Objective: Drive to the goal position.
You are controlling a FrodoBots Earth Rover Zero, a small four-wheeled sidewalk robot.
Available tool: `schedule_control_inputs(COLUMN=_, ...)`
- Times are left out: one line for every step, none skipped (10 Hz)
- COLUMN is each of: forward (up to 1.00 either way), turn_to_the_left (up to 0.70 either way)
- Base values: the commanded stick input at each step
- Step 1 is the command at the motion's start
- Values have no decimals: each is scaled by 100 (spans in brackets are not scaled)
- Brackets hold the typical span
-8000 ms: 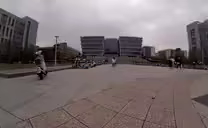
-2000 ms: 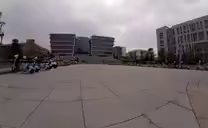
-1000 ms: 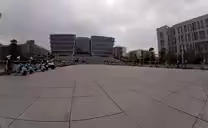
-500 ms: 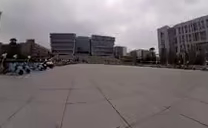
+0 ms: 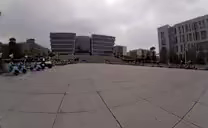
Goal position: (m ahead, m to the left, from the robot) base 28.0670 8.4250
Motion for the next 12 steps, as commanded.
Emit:
schedule_control_inputs(forward=70, turn_to_the_left=0)
schedule_control_inputs(forward=70, turn_to_the_left=0)
schedule_control_inputs(forward=70, turn_to_the_left=0)
schedule_control_inputs(forward=70, turn_to_the_left=0)
schedule_control_inputs(forward=70, turn_to_the_left=0)
schedule_control_inputs(forward=70, turn_to_the_left=0)
schedule_control_inputs(forward=70, turn_to_the_left=0)
schedule_control_inputs(forward=70, turn_to_the_left=0)
schedule_control_inputs(forward=70, turn_to_the_left=0)
schedule_control_inputs(forward=70, turn_to_the_left=0)
schedule_control_inputs(forward=70, turn_to_the_left=0)
schedule_control_inputs(forward=70, turn_to_the_left=0)
